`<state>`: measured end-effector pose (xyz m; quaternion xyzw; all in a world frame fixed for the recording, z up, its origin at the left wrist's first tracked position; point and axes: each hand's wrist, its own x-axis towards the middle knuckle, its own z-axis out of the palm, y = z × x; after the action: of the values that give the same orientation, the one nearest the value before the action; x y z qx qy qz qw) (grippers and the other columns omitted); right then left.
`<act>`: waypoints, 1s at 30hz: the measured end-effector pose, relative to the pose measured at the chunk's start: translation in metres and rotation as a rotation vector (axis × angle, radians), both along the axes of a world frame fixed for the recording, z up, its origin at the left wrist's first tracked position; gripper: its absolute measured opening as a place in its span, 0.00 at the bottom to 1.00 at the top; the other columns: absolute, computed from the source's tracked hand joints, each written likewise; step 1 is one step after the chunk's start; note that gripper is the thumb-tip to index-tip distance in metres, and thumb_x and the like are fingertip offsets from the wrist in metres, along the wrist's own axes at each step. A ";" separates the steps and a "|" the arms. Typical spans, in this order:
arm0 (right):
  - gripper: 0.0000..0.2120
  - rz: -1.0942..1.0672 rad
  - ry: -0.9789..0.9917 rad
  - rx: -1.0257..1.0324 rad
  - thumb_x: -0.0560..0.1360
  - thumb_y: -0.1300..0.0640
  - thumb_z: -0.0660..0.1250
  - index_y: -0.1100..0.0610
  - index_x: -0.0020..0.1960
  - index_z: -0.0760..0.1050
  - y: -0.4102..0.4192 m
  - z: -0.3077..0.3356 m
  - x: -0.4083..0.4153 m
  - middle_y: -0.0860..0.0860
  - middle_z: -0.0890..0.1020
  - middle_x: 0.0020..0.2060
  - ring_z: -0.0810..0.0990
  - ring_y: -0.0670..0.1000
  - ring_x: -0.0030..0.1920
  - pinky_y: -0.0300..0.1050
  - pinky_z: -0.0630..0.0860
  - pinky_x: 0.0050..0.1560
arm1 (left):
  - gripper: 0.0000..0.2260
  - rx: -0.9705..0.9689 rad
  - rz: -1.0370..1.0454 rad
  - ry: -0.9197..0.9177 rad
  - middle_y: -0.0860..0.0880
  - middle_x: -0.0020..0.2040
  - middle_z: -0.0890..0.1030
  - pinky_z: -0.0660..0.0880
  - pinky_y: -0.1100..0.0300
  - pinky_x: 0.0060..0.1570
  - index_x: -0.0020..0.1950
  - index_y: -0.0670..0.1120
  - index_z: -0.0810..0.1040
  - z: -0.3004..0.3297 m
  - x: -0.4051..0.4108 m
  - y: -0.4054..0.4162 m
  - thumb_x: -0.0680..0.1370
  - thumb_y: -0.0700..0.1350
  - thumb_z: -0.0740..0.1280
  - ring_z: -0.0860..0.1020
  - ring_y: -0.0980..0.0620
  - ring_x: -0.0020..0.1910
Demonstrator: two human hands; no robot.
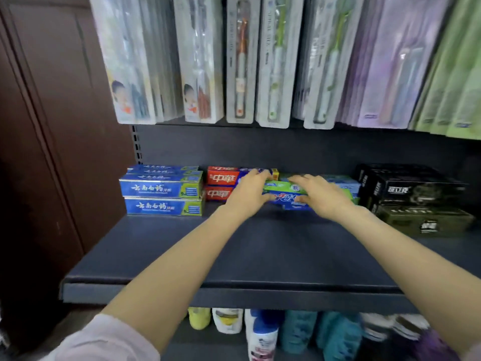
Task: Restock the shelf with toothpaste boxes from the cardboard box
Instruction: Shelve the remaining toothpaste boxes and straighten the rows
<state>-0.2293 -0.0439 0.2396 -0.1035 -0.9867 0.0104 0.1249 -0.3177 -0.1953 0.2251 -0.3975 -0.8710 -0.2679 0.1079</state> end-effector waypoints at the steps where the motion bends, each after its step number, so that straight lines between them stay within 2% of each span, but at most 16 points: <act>1: 0.21 -0.007 0.007 -0.013 0.78 0.54 0.62 0.52 0.70 0.63 0.016 -0.002 0.003 0.53 0.71 0.65 0.68 0.56 0.66 0.55 0.68 0.61 | 0.22 0.006 0.013 -0.010 0.42 0.62 0.72 0.67 0.54 0.63 0.67 0.43 0.71 -0.002 0.006 0.015 0.75 0.45 0.70 0.72 0.43 0.63; 3: 0.18 -0.009 0.007 -0.002 0.78 0.54 0.63 0.56 0.66 0.65 0.045 -0.009 0.006 0.55 0.72 0.64 0.70 0.57 0.64 0.53 0.69 0.58 | 0.22 0.011 0.063 -0.009 0.41 0.65 0.70 0.67 0.52 0.66 0.68 0.44 0.71 -0.008 0.016 0.046 0.75 0.44 0.70 0.71 0.43 0.65; 6: 0.17 -0.010 0.054 0.090 0.78 0.57 0.62 0.54 0.67 0.67 0.082 -0.030 0.005 0.55 0.68 0.61 0.66 0.57 0.65 0.53 0.69 0.57 | 0.20 -0.029 0.196 -0.025 0.41 0.67 0.66 0.70 0.48 0.63 0.68 0.45 0.72 -0.024 0.025 0.084 0.77 0.43 0.68 0.71 0.41 0.64; 9: 0.19 -0.028 0.063 0.121 0.78 0.59 0.60 0.53 0.69 0.65 0.103 -0.055 0.006 0.55 0.66 0.64 0.64 0.57 0.67 0.55 0.69 0.60 | 0.18 -0.085 0.310 -0.085 0.40 0.69 0.61 0.72 0.48 0.61 0.69 0.45 0.70 -0.044 0.030 0.103 0.78 0.38 0.64 0.70 0.39 0.64; 13: 0.21 0.011 0.084 0.083 0.78 0.60 0.60 0.57 0.70 0.64 0.118 -0.066 0.011 0.56 0.66 0.66 0.66 0.58 0.66 0.53 0.71 0.60 | 0.18 -0.043 0.288 -0.137 0.41 0.67 0.64 0.71 0.53 0.62 0.68 0.43 0.70 -0.046 0.034 0.105 0.78 0.35 0.63 0.74 0.41 0.59; 16: 0.21 0.037 0.044 0.013 0.78 0.61 0.60 0.58 0.70 0.63 0.122 -0.064 0.012 0.56 0.66 0.66 0.66 0.58 0.66 0.52 0.71 0.62 | 0.18 -0.074 0.267 -0.172 0.41 0.67 0.66 0.68 0.54 0.64 0.68 0.43 0.70 -0.041 0.039 0.101 0.78 0.36 0.64 0.72 0.41 0.62; 19: 0.20 0.069 0.018 -0.101 0.77 0.61 0.61 0.58 0.69 0.65 0.119 -0.060 0.018 0.57 0.68 0.64 0.68 0.59 0.66 0.52 0.70 0.64 | 0.19 -0.059 0.278 -0.165 0.43 0.68 0.66 0.70 0.51 0.62 0.69 0.44 0.69 -0.037 0.054 0.098 0.78 0.38 0.64 0.71 0.43 0.63; 21: 0.20 0.095 0.068 -0.188 0.76 0.61 0.62 0.57 0.68 0.68 0.115 -0.057 0.031 0.56 0.70 0.63 0.70 0.58 0.65 0.50 0.68 0.66 | 0.19 -0.030 0.270 -0.148 0.43 0.67 0.66 0.73 0.50 0.59 0.69 0.45 0.69 -0.036 0.071 0.096 0.78 0.39 0.63 0.72 0.43 0.62; 23: 0.17 0.100 0.178 -0.281 0.76 0.61 0.64 0.57 0.65 0.72 0.107 -0.054 0.052 0.56 0.74 0.60 0.73 0.57 0.61 0.47 0.69 0.63 | 0.17 0.013 0.231 -0.129 0.42 0.65 0.70 0.73 0.51 0.59 0.66 0.43 0.71 -0.037 0.088 0.094 0.77 0.39 0.62 0.74 0.44 0.59; 25: 0.14 0.081 0.267 -0.409 0.75 0.62 0.63 0.57 0.60 0.76 0.093 -0.052 0.082 0.56 0.79 0.54 0.77 0.55 0.54 0.43 0.70 0.57 | 0.14 0.082 0.176 -0.165 0.43 0.57 0.77 0.73 0.56 0.57 0.62 0.41 0.75 -0.040 0.110 0.090 0.77 0.38 0.62 0.76 0.47 0.52; 27: 0.12 0.079 0.288 -0.483 0.75 0.63 0.62 0.57 0.56 0.79 0.082 -0.053 0.115 0.53 0.81 0.48 0.78 0.52 0.48 0.39 0.69 0.51 | 0.11 0.130 0.114 -0.220 0.46 0.47 0.78 0.72 0.62 0.52 0.58 0.41 0.77 -0.042 0.136 0.087 0.77 0.38 0.63 0.74 0.51 0.44; 30: 0.09 0.101 0.248 -0.498 0.75 0.62 0.63 0.57 0.51 0.80 0.074 -0.056 0.163 0.49 0.79 0.40 0.76 0.48 0.42 0.35 0.65 0.44 | 0.07 0.198 0.048 -0.235 0.48 0.41 0.78 0.67 0.67 0.43 0.53 0.42 0.79 -0.049 0.179 0.084 0.76 0.40 0.64 0.73 0.53 0.40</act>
<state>-0.0663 0.0299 0.1835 -0.0795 -0.9348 0.2715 0.2148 -0.1386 -0.1112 0.1763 -0.3298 -0.8562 -0.3945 0.0503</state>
